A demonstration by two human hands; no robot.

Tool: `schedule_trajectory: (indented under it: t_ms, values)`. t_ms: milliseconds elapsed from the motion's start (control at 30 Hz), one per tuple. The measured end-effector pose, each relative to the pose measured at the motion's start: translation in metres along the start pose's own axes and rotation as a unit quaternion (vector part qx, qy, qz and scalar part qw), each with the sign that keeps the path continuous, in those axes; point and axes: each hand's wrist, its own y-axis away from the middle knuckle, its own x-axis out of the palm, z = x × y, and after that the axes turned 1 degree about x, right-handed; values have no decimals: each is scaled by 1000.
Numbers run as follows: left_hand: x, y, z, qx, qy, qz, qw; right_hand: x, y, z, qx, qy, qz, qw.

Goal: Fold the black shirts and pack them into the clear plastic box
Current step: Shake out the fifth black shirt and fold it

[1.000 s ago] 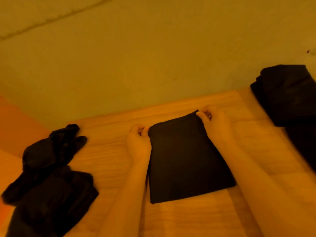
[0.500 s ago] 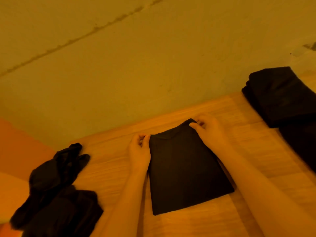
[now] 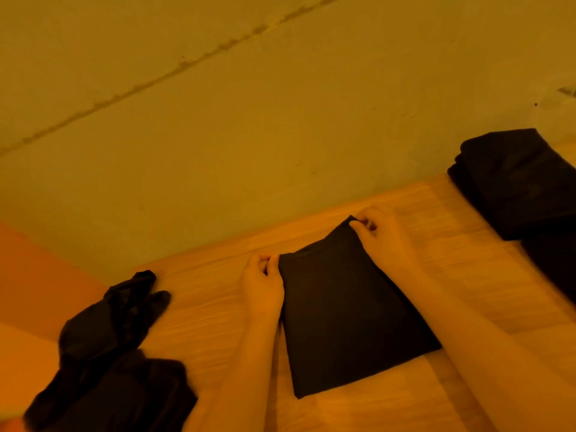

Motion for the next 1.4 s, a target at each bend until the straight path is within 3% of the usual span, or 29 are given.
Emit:
schedule_trajectory:
  t_ms: [67, 267, 533, 667, 767, 867, 933, 1033, 1200, 1400]
  values:
    - [0, -1, 0, -1, 12, -11, 1000, 1, -2, 3, -22, -7, 11, 1000]
    - [2, -9, 2, -16, 9, -35, 999, 4, -9, -4, 53, 1, 37, 998]
    - [7, -15, -2, 25, -75, -57, 995, 8, -13, -5, 59, 38, 35, 997]
    - [3, -11, -6, 56, -127, -40, 989, 7, -15, -6, 81, -8, 35, 996]
    - [2, 9, -8, 211, -242, 22, 947, 5, -10, -5, 30, -35, 13, 999]
    - [13, 33, -3, 277, -383, 158, 867, 7, -5, -4, -123, 33, 68, 990]
    - [20, 28, 3, 230, -436, 181, 851, 10, -4, -3, -149, 168, 161, 961]
    - [23, 21, 2, 176, -471, 194, 842, 10, -6, 0, -138, 302, 211, 920]
    - [17, 38, -7, 168, -495, 206, 827, 3, 3, 7, -122, 350, 242, 897]
    - [5, 75, -8, 153, -480, 215, 837, -19, 36, 0, -102, 355, 283, 885]
